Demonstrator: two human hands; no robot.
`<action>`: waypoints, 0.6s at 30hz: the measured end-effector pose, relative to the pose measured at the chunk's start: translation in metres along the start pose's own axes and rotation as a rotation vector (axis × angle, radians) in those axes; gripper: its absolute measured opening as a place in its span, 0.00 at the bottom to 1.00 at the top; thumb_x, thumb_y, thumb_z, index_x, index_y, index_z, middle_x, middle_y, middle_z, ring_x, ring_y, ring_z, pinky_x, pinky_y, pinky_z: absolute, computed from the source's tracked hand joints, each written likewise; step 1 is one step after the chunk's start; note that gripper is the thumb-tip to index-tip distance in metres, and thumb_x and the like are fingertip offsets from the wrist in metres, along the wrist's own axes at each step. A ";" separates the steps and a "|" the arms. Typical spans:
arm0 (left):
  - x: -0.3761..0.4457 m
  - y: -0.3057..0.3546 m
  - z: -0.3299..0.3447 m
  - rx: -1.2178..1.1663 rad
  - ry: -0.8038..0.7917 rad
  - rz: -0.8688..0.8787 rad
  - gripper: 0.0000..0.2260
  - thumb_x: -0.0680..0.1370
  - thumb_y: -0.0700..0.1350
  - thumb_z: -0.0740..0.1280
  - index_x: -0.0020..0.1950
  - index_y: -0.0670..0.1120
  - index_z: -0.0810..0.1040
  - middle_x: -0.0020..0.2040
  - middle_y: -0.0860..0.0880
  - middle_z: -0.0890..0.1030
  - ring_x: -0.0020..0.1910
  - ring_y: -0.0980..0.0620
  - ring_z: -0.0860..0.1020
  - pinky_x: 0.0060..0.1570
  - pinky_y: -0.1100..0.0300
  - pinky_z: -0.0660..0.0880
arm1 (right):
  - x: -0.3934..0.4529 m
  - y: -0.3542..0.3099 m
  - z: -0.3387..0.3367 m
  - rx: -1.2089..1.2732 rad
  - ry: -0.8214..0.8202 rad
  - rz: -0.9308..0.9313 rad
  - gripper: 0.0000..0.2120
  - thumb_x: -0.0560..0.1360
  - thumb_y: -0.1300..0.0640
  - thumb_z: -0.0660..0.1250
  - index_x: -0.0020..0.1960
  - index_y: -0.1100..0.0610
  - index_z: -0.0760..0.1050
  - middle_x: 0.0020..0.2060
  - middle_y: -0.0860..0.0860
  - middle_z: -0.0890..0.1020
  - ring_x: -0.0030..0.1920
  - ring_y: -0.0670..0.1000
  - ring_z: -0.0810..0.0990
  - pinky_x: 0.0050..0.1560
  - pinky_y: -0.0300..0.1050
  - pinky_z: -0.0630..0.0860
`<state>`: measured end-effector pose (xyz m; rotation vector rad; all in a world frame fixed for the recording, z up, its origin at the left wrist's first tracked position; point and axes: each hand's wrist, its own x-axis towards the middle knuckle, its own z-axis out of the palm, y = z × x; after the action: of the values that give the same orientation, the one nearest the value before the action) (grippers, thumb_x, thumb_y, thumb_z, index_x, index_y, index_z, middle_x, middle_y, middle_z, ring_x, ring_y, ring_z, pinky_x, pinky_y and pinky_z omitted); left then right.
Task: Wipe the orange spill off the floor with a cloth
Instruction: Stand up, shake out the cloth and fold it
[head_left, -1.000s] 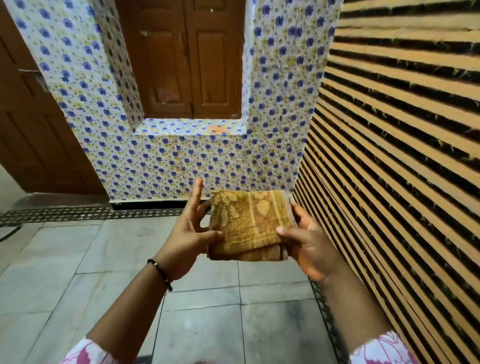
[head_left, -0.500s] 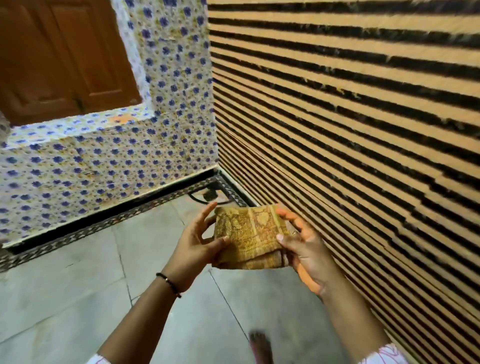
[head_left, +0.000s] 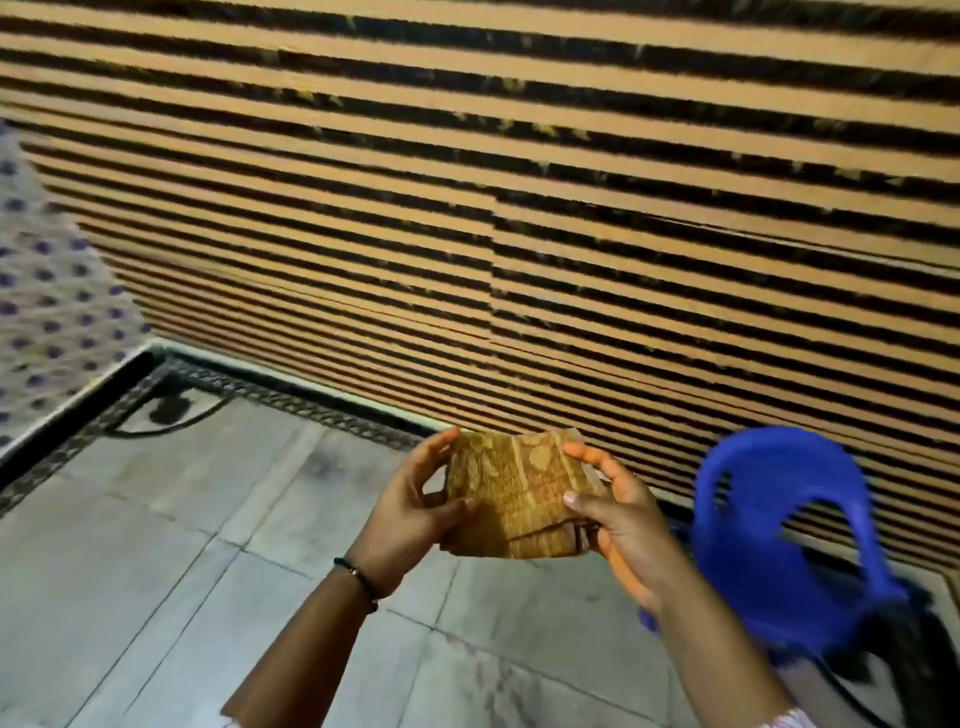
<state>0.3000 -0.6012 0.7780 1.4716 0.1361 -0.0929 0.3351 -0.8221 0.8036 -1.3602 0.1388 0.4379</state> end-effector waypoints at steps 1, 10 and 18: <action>0.005 -0.003 0.022 0.019 -0.047 -0.003 0.30 0.73 0.33 0.71 0.70 0.55 0.67 0.69 0.53 0.71 0.56 0.48 0.80 0.48 0.40 0.78 | -0.011 -0.002 -0.022 0.021 0.037 -0.013 0.20 0.73 0.71 0.64 0.60 0.52 0.76 0.52 0.55 0.83 0.53 0.55 0.82 0.49 0.52 0.80; 0.023 -0.031 0.241 0.066 -0.283 0.006 0.29 0.74 0.32 0.68 0.67 0.59 0.69 0.66 0.51 0.73 0.53 0.48 0.81 0.42 0.48 0.80 | -0.085 -0.004 -0.230 0.114 0.279 -0.102 0.22 0.73 0.73 0.62 0.60 0.53 0.76 0.56 0.58 0.82 0.52 0.56 0.82 0.44 0.49 0.79; 0.024 -0.067 0.402 0.070 -0.340 -0.046 0.28 0.75 0.28 0.64 0.65 0.57 0.73 0.63 0.57 0.77 0.63 0.50 0.76 0.42 0.58 0.79 | -0.128 0.000 -0.382 0.095 0.439 -0.069 0.26 0.72 0.71 0.66 0.64 0.47 0.72 0.57 0.55 0.80 0.55 0.55 0.81 0.51 0.51 0.77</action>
<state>0.3281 -1.0069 0.7463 1.5012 -0.1107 -0.3851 0.2776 -1.2193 0.7657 -1.3461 0.4672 0.0678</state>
